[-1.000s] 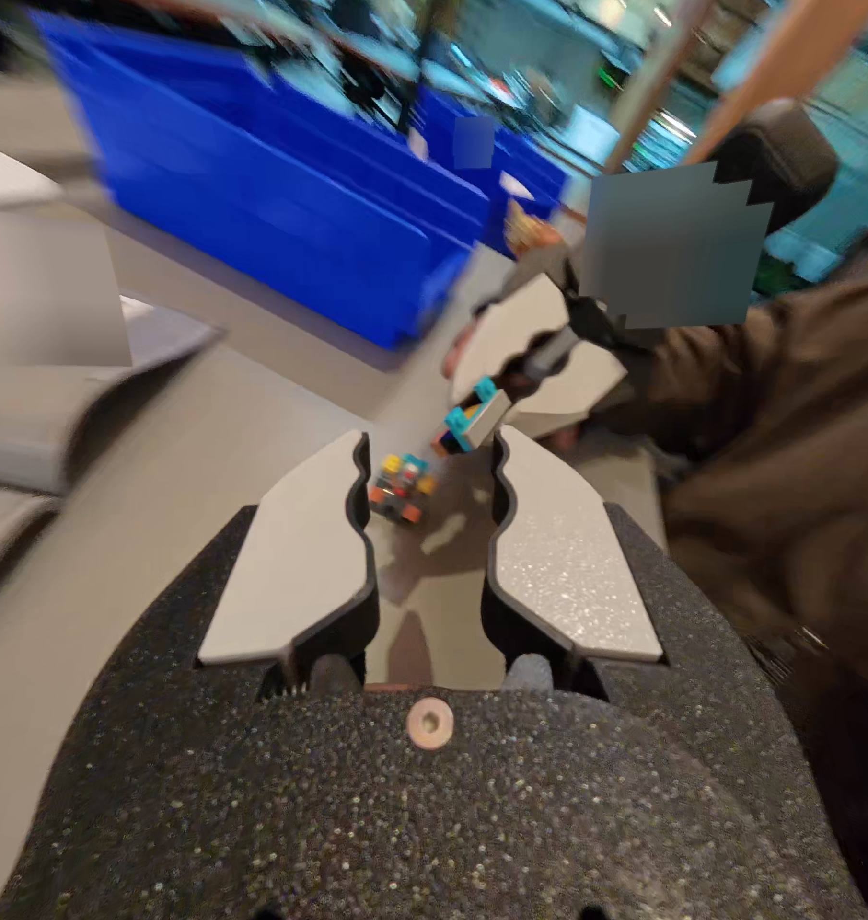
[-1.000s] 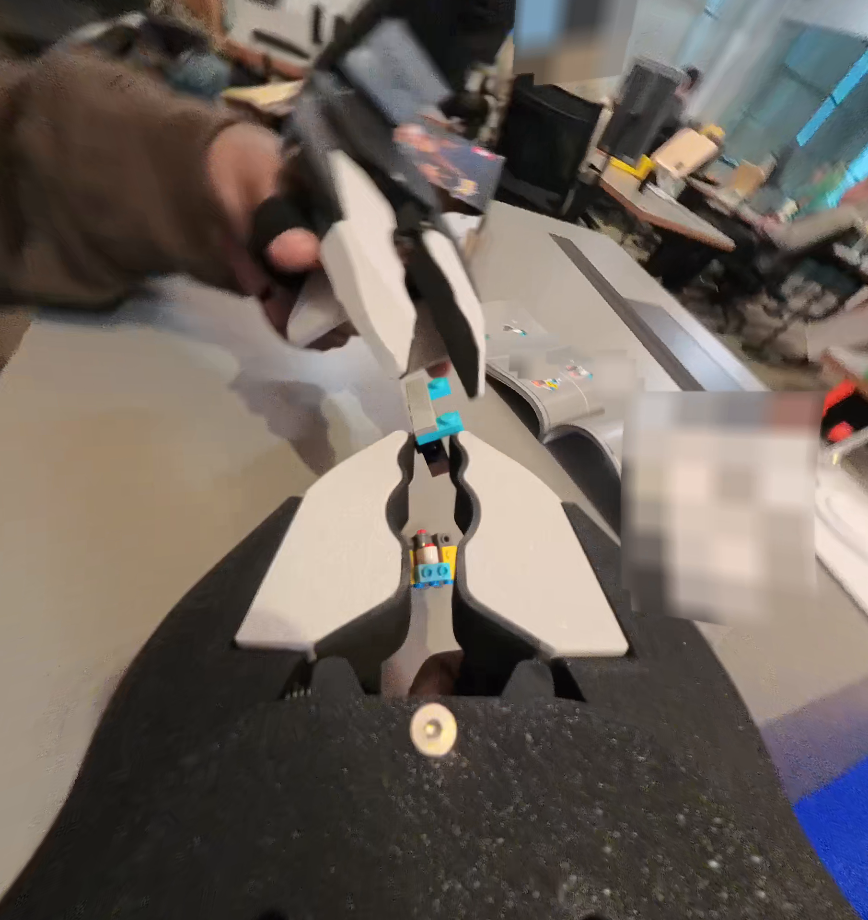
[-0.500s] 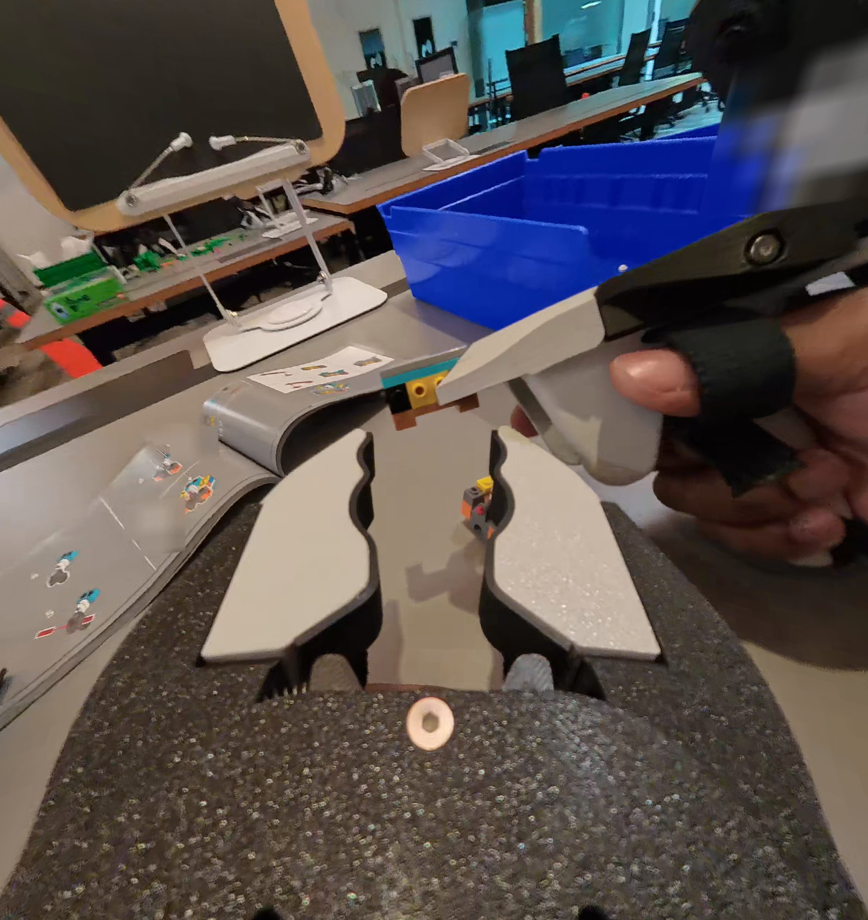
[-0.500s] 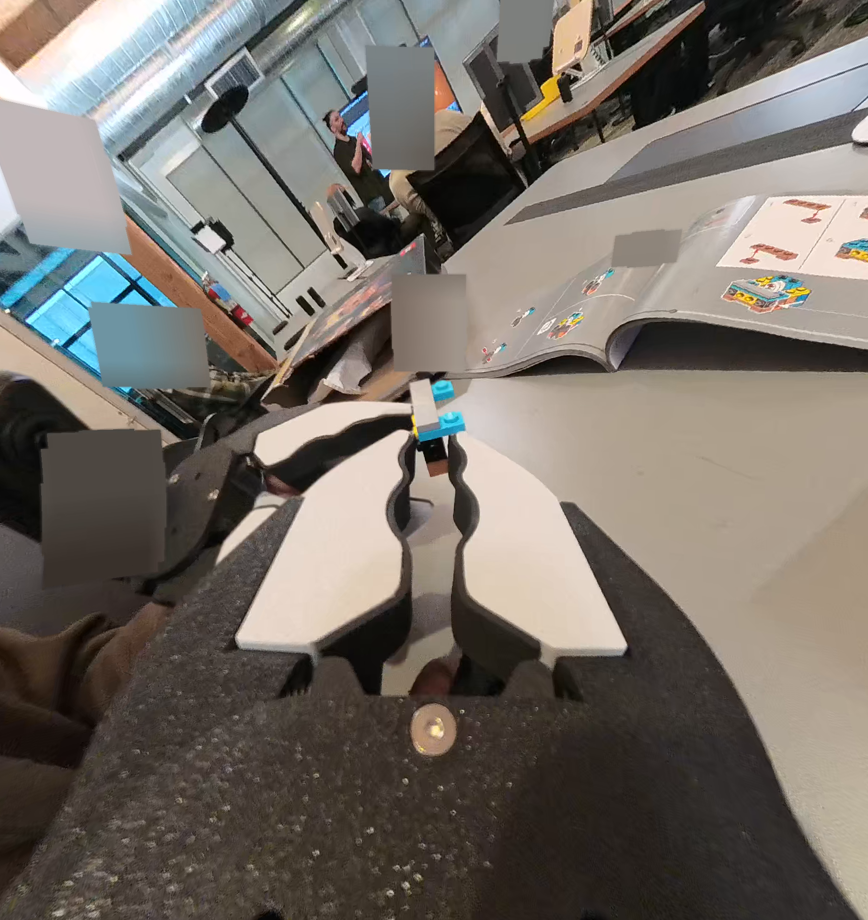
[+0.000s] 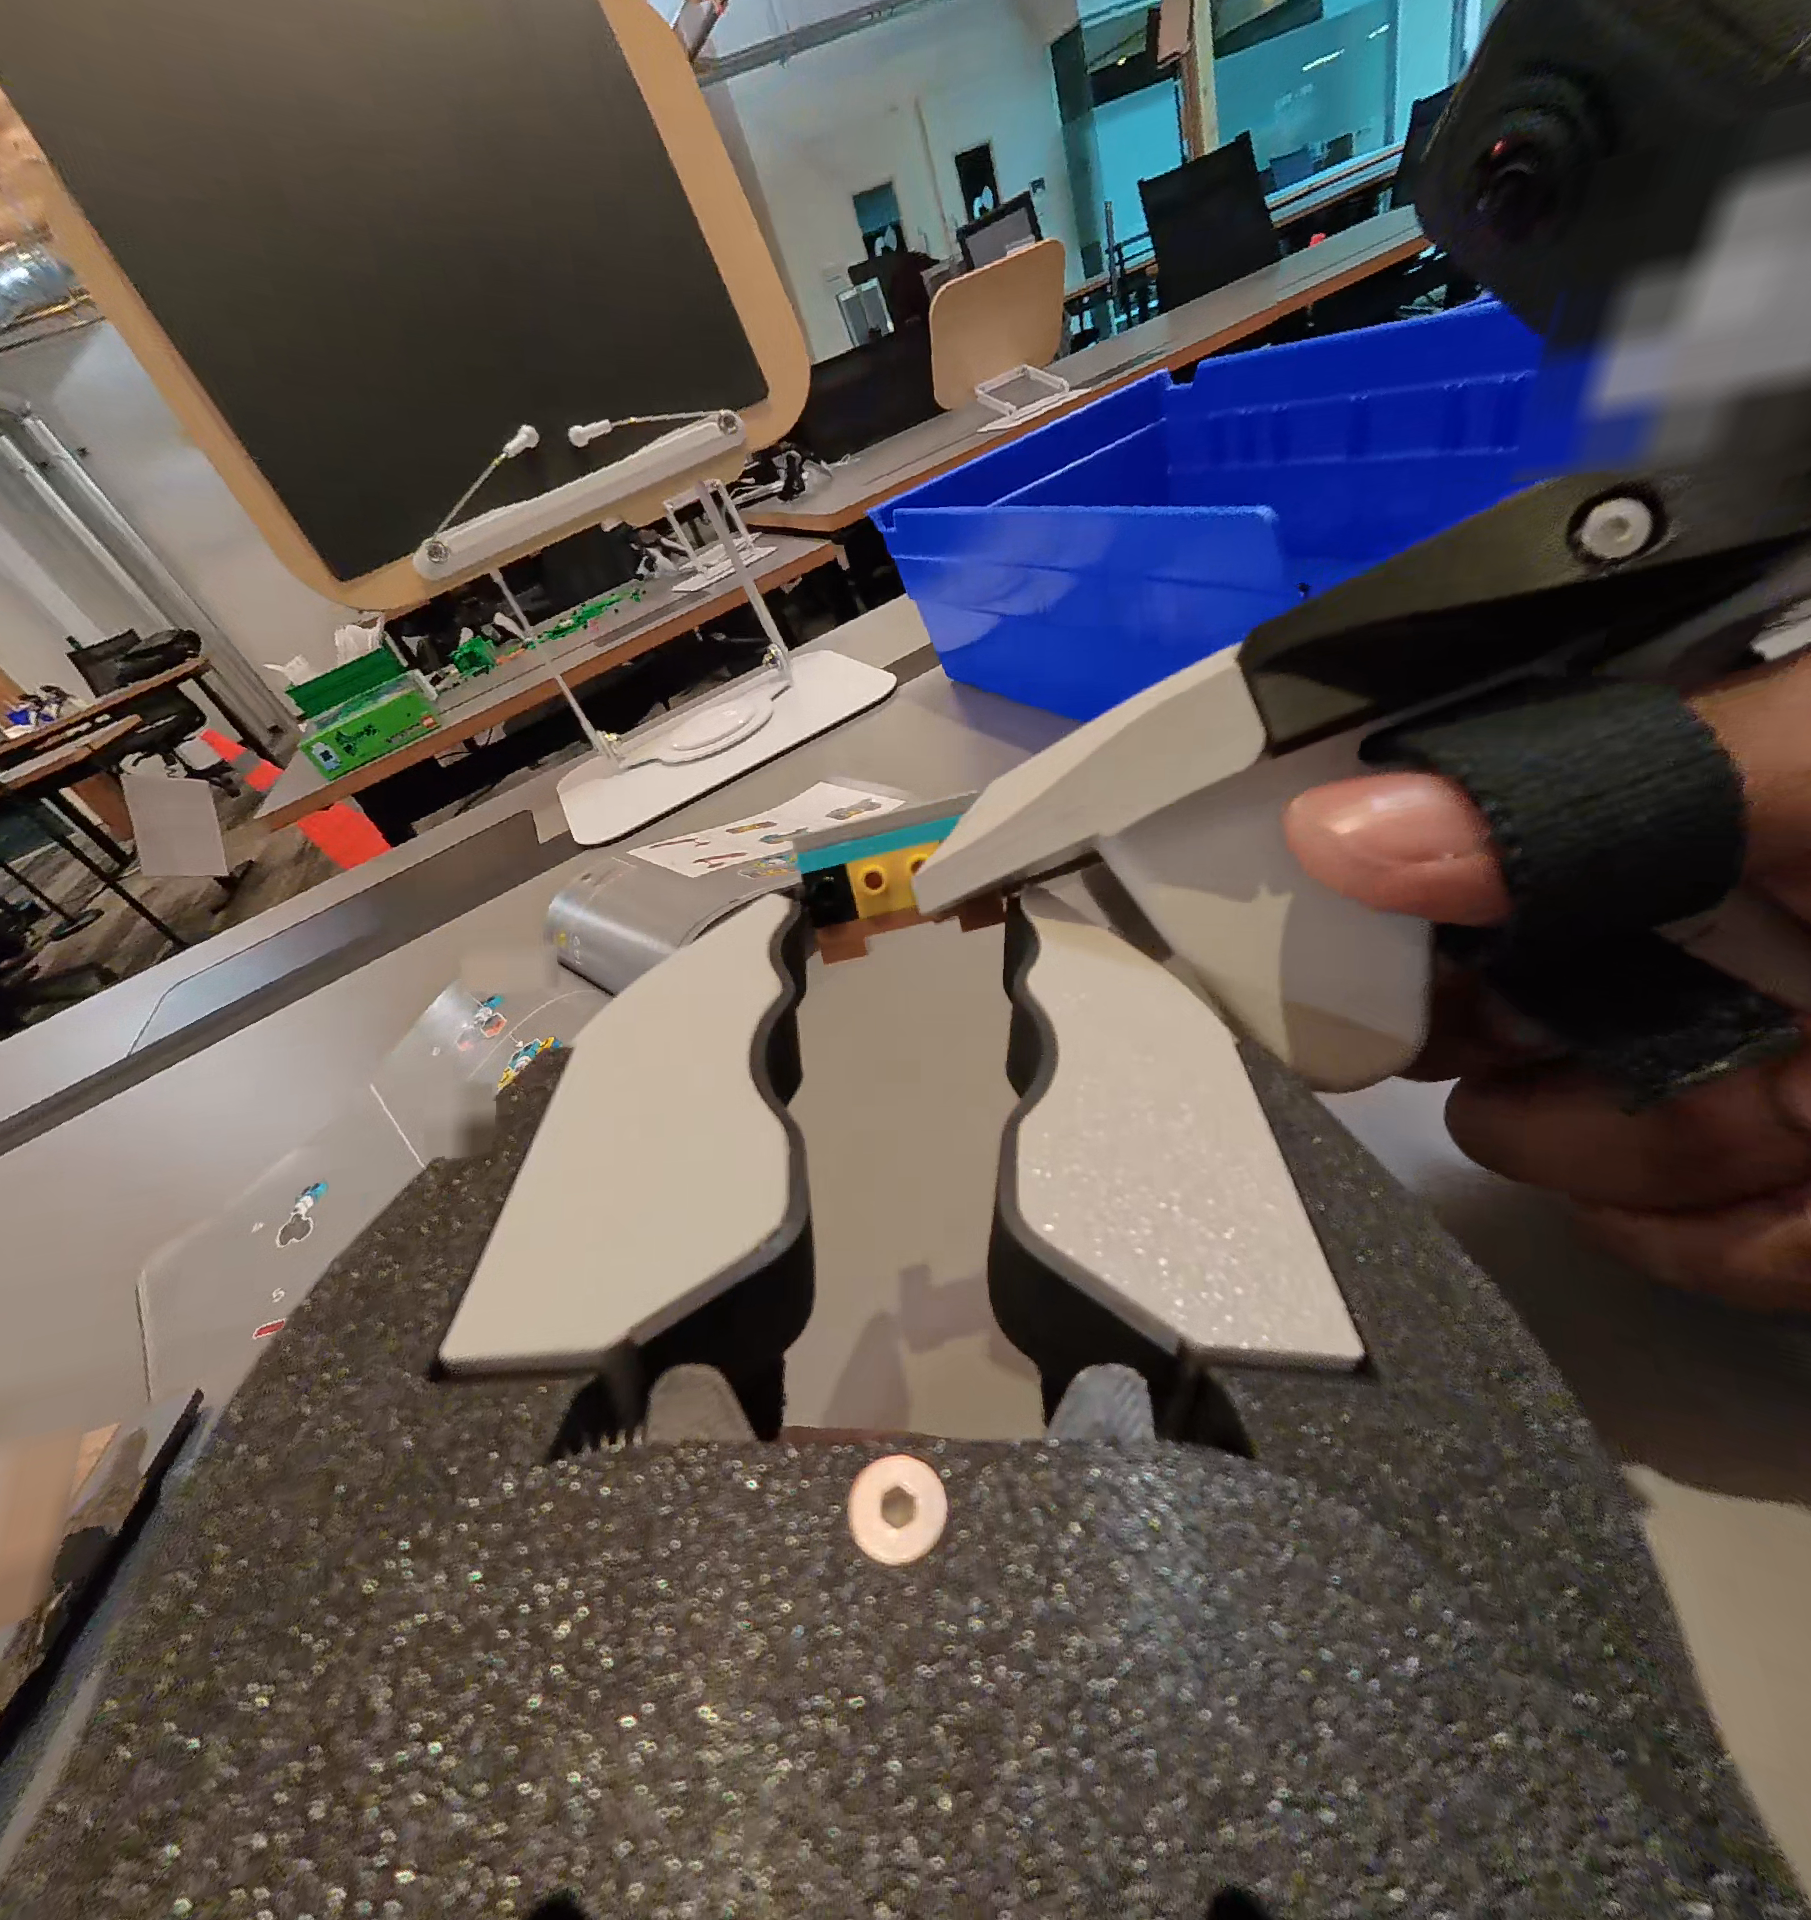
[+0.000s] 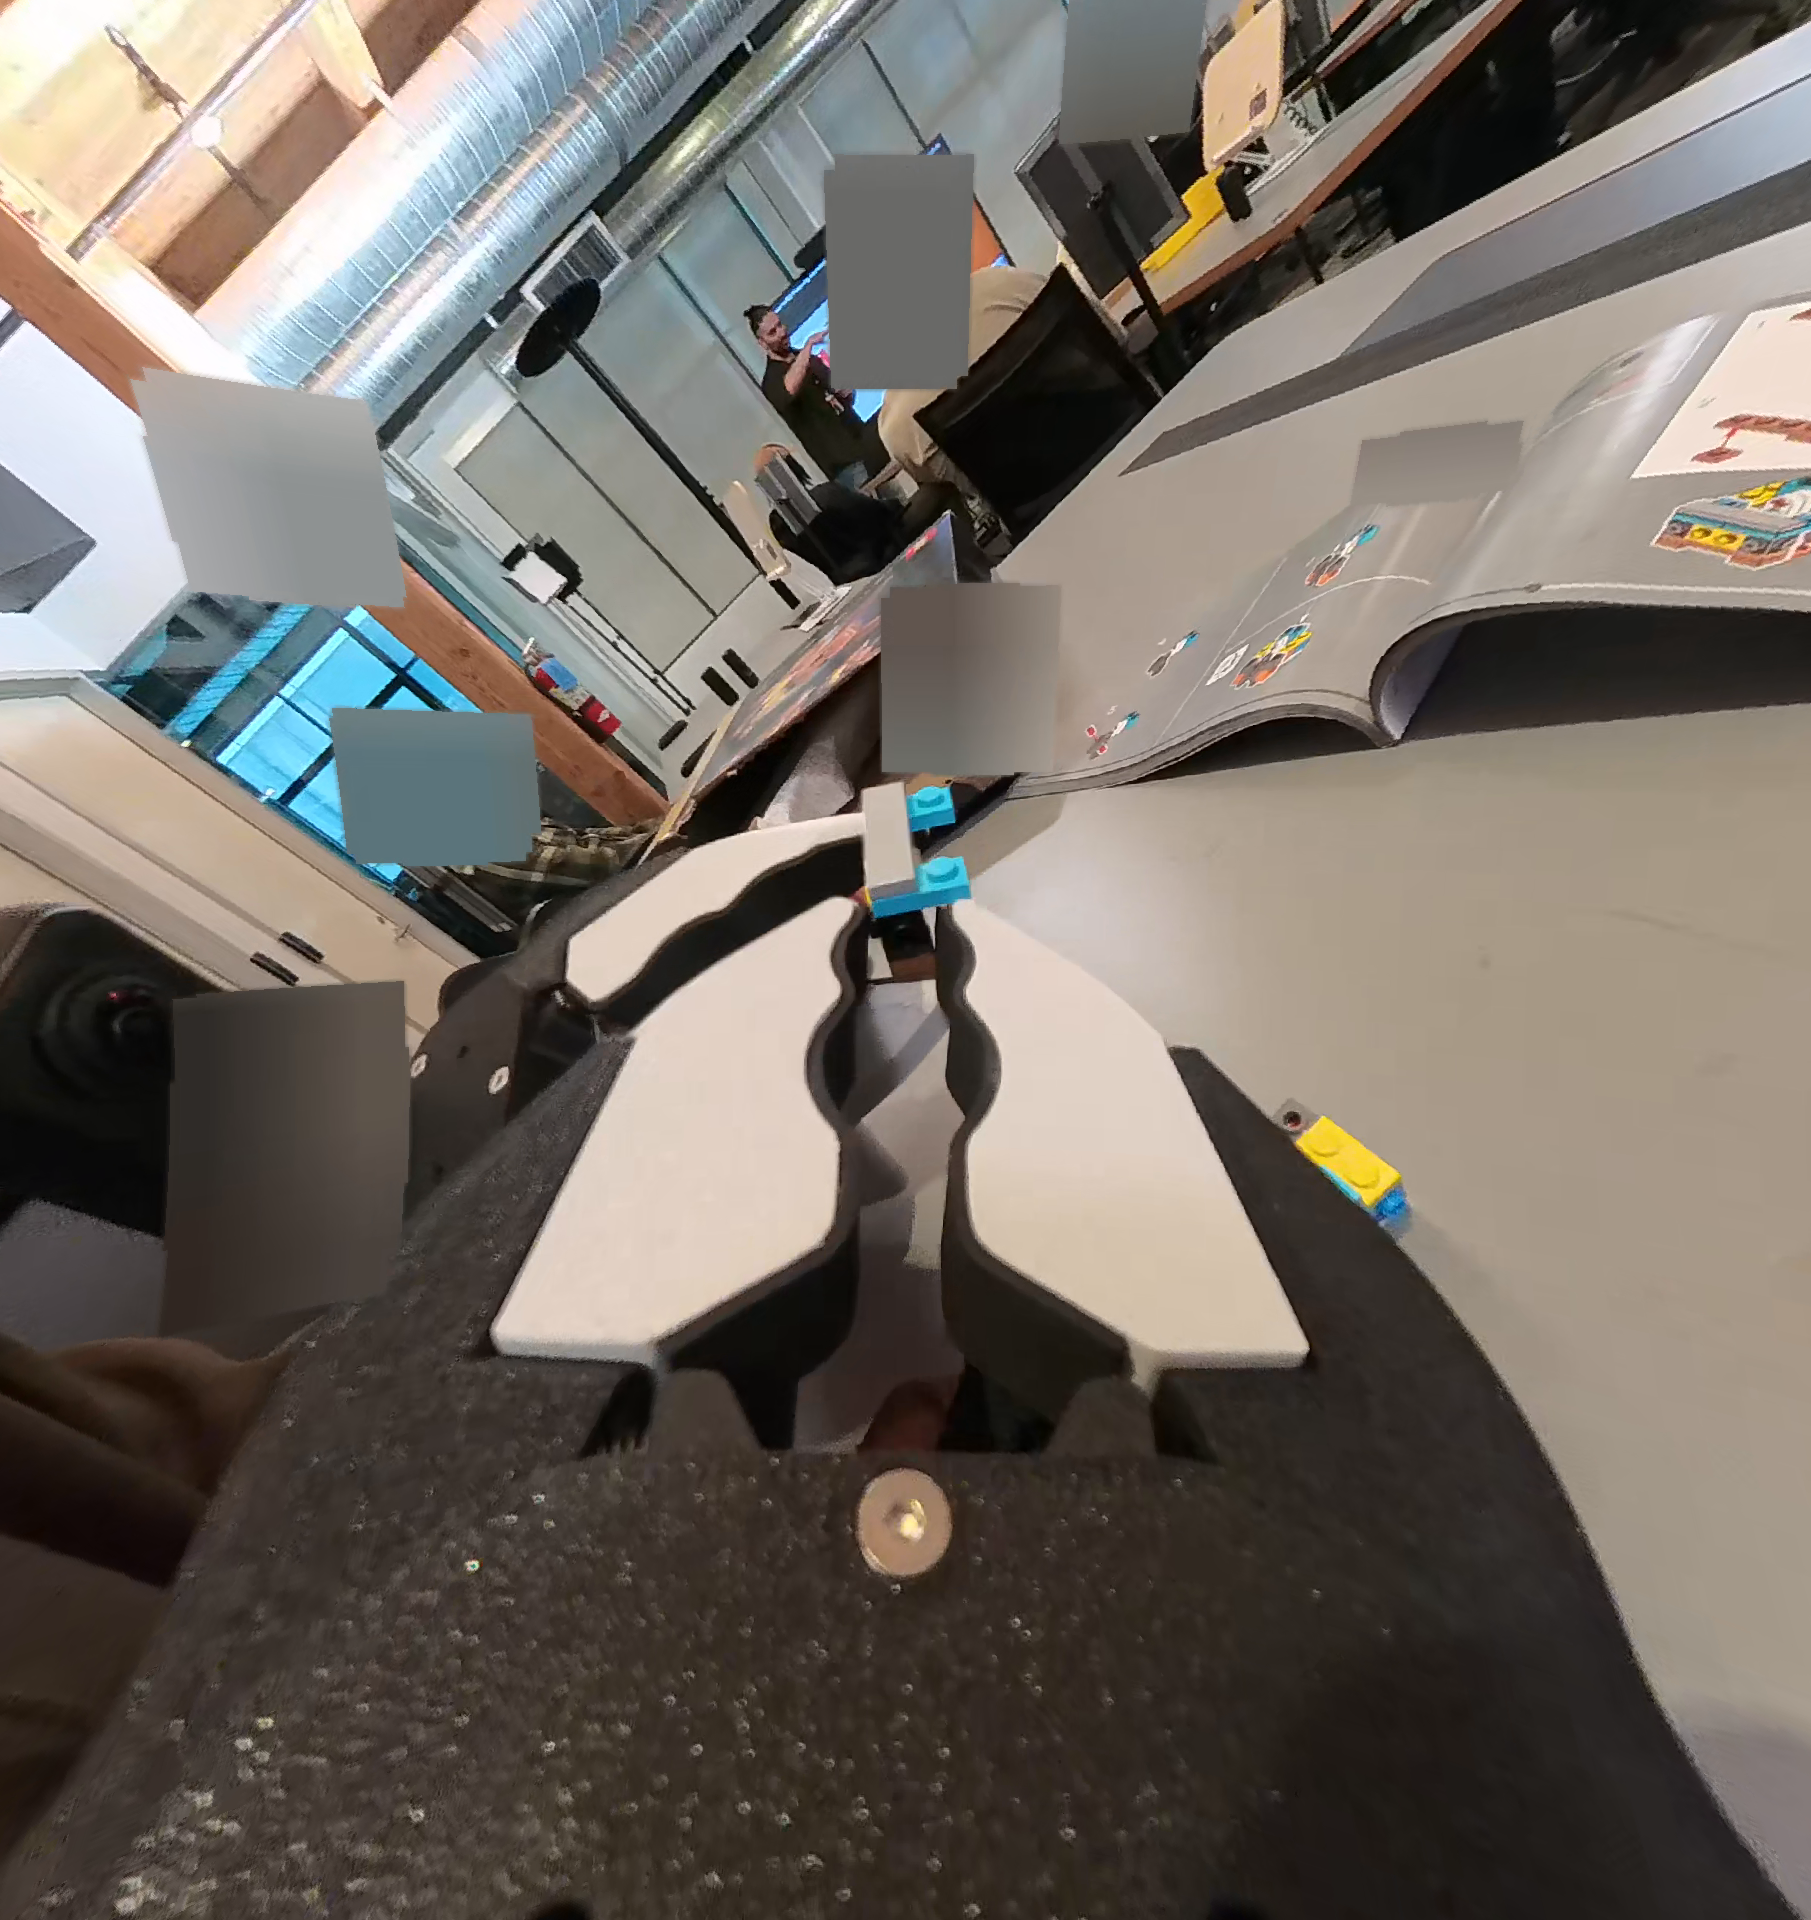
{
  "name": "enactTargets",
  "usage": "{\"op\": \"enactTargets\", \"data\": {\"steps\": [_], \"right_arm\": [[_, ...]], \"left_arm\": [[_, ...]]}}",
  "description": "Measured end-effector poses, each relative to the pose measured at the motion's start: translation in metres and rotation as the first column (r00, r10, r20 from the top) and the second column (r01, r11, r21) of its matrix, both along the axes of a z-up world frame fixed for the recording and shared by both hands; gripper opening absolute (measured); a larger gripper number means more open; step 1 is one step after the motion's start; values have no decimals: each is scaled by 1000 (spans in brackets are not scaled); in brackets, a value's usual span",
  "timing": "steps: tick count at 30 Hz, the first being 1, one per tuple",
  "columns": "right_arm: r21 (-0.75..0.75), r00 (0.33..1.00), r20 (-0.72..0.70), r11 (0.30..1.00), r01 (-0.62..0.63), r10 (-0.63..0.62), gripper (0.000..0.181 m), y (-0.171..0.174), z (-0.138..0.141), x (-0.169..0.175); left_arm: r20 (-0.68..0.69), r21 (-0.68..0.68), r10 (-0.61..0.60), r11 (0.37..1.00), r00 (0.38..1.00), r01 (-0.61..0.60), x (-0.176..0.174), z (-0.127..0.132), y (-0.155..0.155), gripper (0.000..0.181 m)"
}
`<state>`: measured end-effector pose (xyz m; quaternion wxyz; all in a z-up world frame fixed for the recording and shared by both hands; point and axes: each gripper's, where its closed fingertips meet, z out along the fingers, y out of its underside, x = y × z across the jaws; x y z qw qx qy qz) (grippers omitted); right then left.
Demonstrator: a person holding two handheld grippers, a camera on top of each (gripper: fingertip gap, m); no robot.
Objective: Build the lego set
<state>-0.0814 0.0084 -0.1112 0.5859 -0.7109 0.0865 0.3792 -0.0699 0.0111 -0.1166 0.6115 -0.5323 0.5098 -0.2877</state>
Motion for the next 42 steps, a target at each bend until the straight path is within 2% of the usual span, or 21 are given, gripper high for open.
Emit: {"op": "enactTargets", "data": {"steps": [3,5,7,9,13,16,19,22,28,35,39,42], "right_arm": [[7,999,34,999,-37,37,14,-1,0,-5],[11,993,71,995,-100,99,25,-3,1,-11],[2,977,155,989,-146,144,42,-6,-3,-13],[16,944,279,982,-189,177,49,-9,-6,-9],[69,828,534,967,-244,171,49,-11,-8,9],[134,723,670,930,-342,169,40,-20,-1,8],[142,608,778,899,-415,158,39,-27,-6,0],[138,543,826,880,-454,150,43,-30,-13,-8],[124,535,828,876,-466,168,45,-30,-21,-11],[114,511,844,879,-463,160,44,-31,-25,-14],[123,535,829,877,-464,167,43,-30,-21,-9],[128,581,786,864,-487,212,43,-33,-16,-8]], "left_arm": [[-8,7,-34,999,999,34,-3,0,1,36],[-23,-1,-69,998,997,69,-5,-2,2,36],[-36,-22,-132,991,991,131,-8,-3,3,36],[-54,-63,-252,967,966,248,-12,-4,-2,36],[-130,-169,-490,868,862,467,-21,-10,-13,36],[-253,-182,-530,848,809,498,-23,-18,-12,36],[-341,-186,-538,842,771,506,-21,-23,-15,36],[-396,-207,-527,849,752,486,-18,-27,-18,36],[-442,-234,-544,837,713,494,-17,-29,-29,36],[-441,-239,-551,833,709,499,-16,-31,-31,34],[-404,-236,-599,798,691,554,-17,-30,-34,34],[-380,-227,-651,754,657,616,-20,-30,-40,34]]}}
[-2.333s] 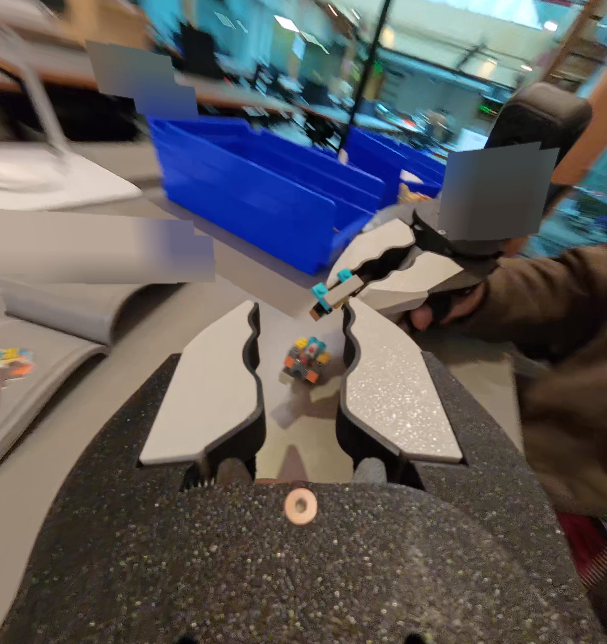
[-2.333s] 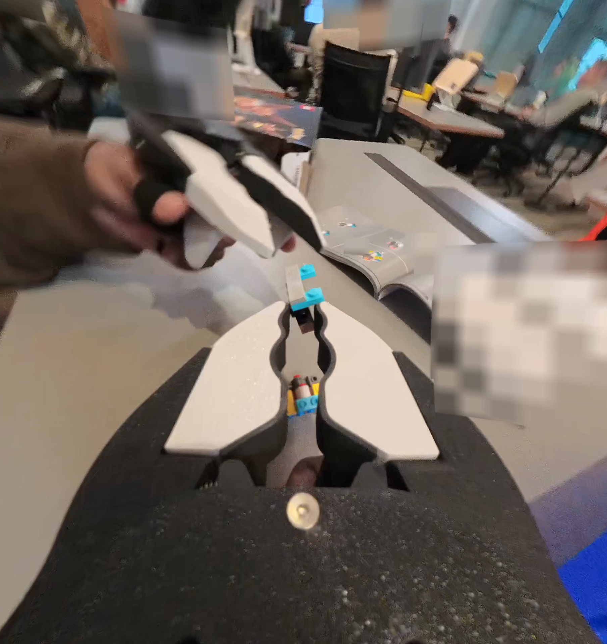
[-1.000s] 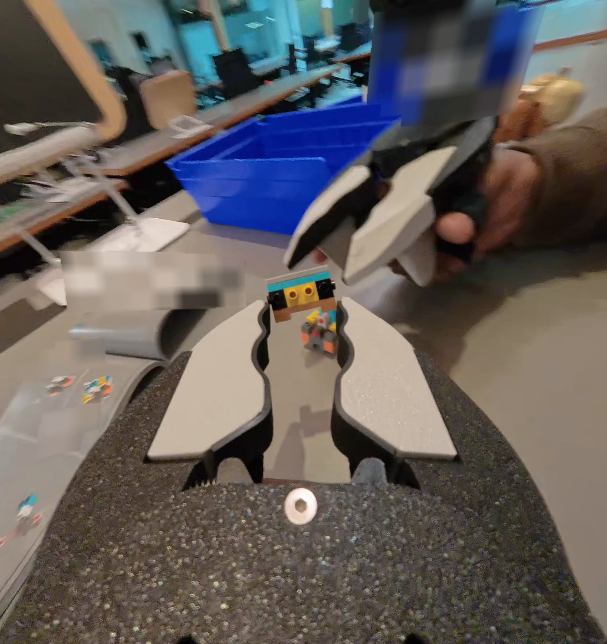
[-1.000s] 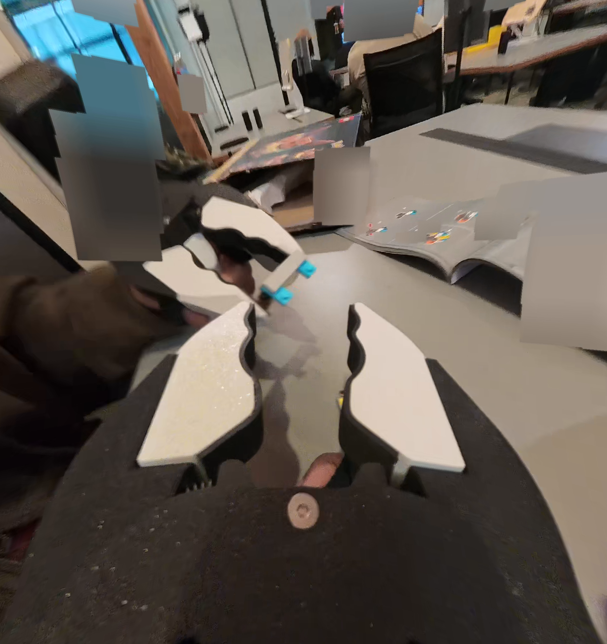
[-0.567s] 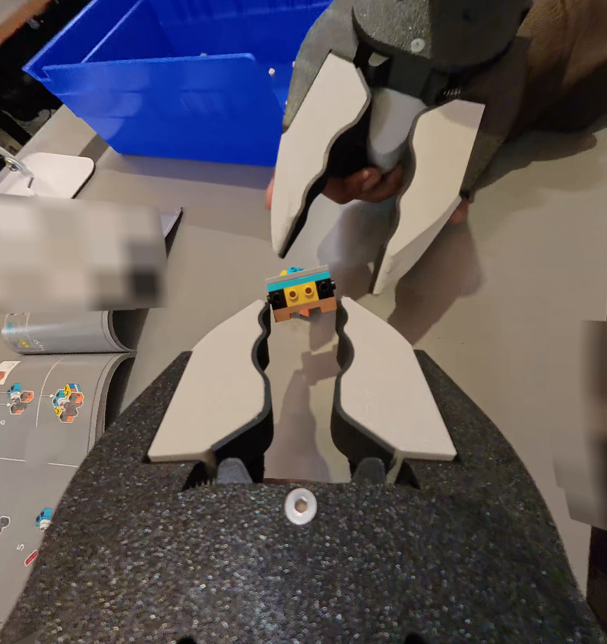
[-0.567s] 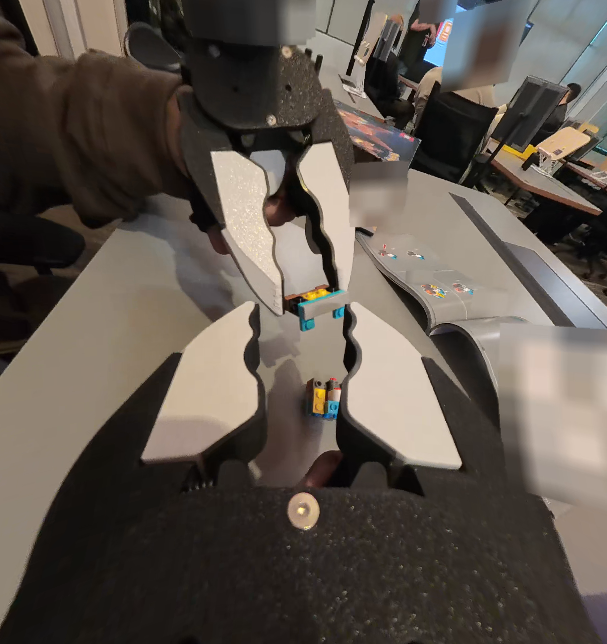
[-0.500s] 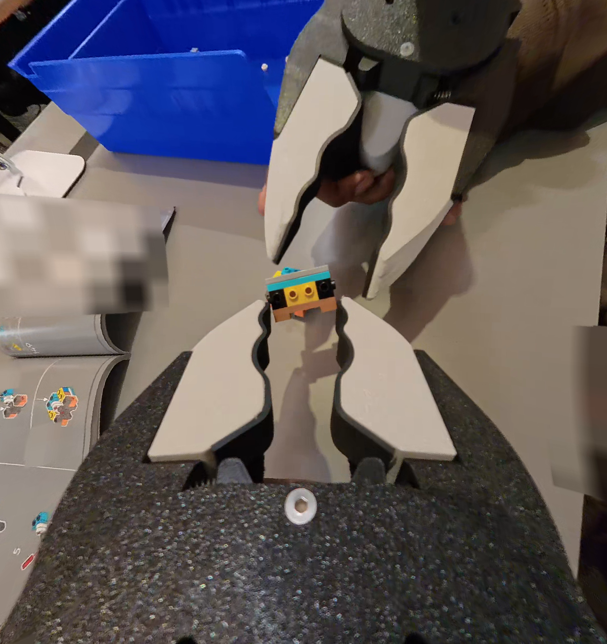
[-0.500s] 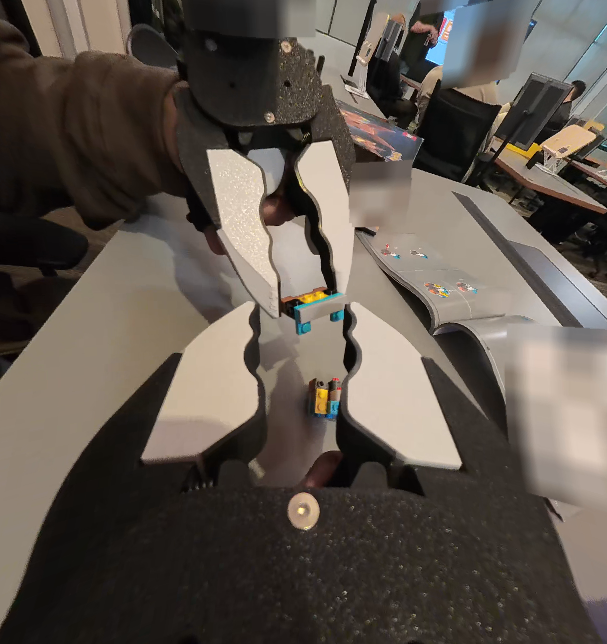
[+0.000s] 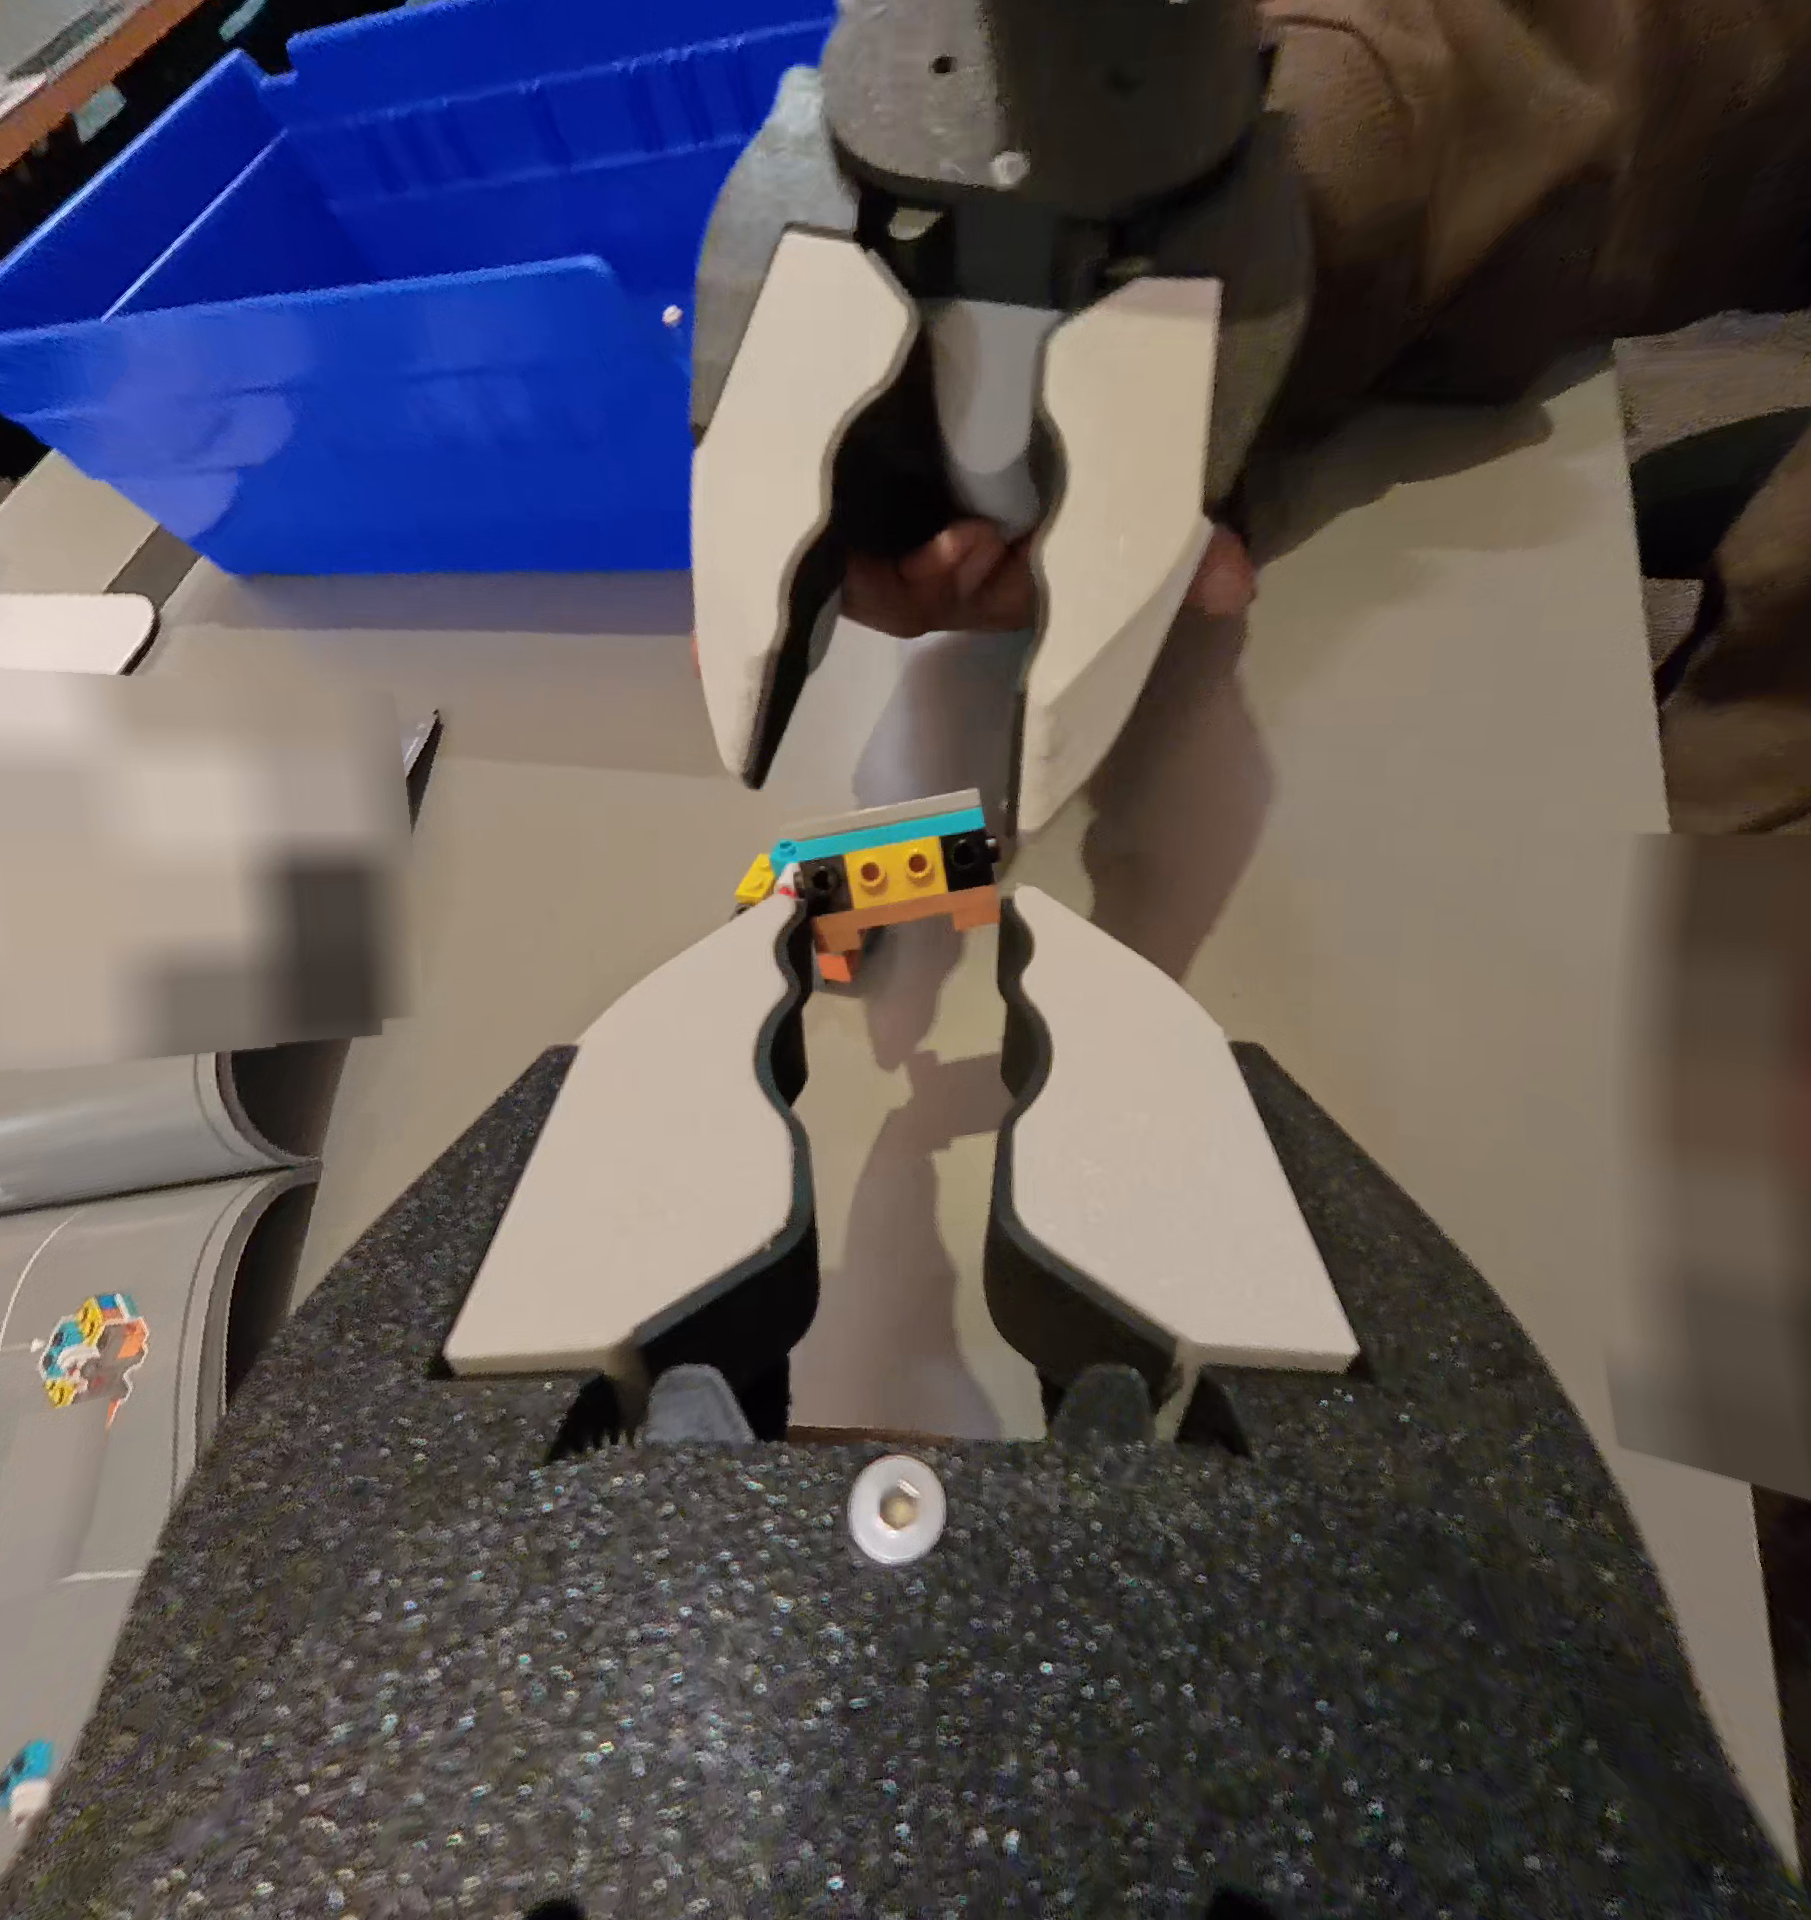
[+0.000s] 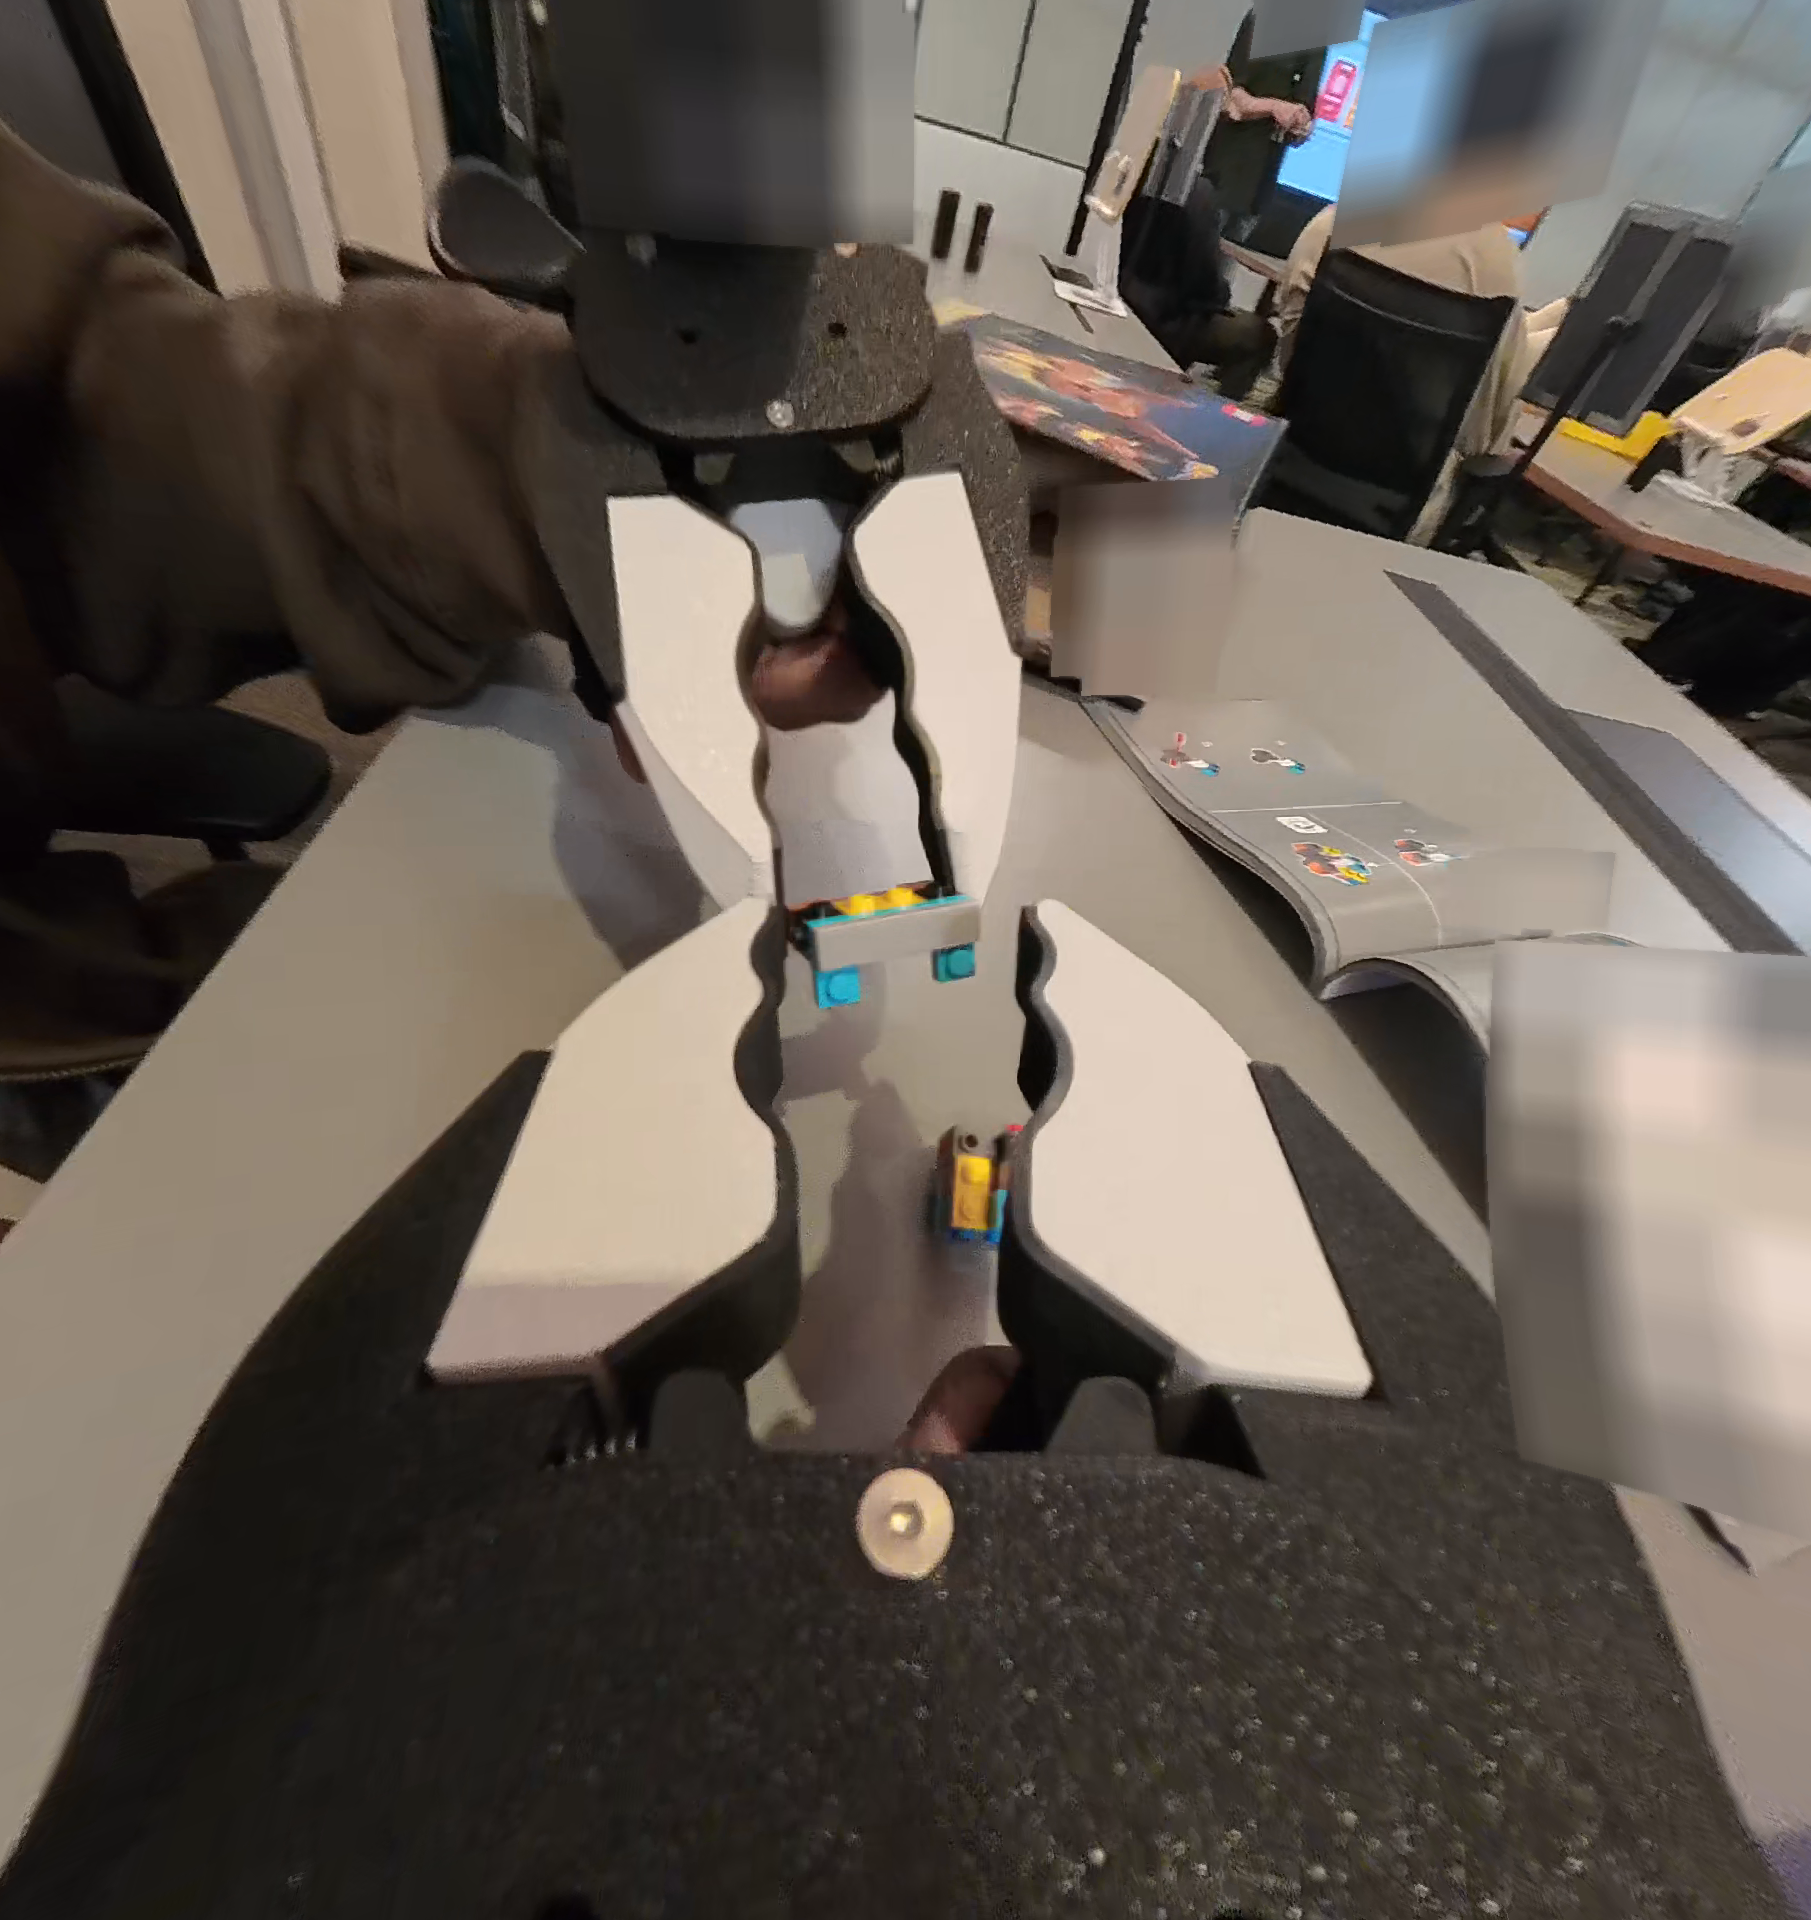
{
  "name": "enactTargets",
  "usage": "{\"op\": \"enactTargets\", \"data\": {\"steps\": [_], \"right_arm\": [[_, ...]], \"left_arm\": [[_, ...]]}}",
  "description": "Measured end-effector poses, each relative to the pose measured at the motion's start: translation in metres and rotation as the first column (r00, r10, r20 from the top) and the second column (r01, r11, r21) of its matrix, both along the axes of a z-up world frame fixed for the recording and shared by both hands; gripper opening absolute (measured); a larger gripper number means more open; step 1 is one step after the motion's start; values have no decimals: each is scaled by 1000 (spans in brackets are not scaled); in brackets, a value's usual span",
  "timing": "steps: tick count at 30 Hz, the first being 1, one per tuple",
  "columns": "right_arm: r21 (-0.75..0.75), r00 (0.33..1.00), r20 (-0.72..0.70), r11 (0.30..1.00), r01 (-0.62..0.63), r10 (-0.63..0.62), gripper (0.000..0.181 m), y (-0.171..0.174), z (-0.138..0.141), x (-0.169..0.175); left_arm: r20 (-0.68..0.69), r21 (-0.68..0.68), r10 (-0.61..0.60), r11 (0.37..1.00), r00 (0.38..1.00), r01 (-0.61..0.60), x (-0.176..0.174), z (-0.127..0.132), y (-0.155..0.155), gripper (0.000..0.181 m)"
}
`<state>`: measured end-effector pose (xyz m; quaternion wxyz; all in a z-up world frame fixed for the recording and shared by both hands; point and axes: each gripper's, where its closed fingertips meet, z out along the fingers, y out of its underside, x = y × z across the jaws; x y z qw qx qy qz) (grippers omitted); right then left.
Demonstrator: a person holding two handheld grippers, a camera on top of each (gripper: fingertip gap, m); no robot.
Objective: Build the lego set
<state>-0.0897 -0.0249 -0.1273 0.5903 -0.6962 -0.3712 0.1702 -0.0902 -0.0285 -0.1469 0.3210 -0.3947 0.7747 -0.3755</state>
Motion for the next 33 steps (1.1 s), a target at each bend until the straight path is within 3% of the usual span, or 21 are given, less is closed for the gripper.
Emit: {"op": "enactTargets", "data": {"steps": [10,24,33], "right_arm": [[-113,994,9,988,-106,108,35,-13,-16,-11],[-141,997,-65,988,-55,46,35,-7,-12,-9],[-130,995,-84,990,-60,49,35,-9,-13,-12]], "left_arm": [[-19,52,-136,989,991,136,-6,-6,-13,34],[26,12,-83,997,996,83,1,-3,-8,45],[-1,8,-103,995,995,103,0,-7,-11,38]]}}
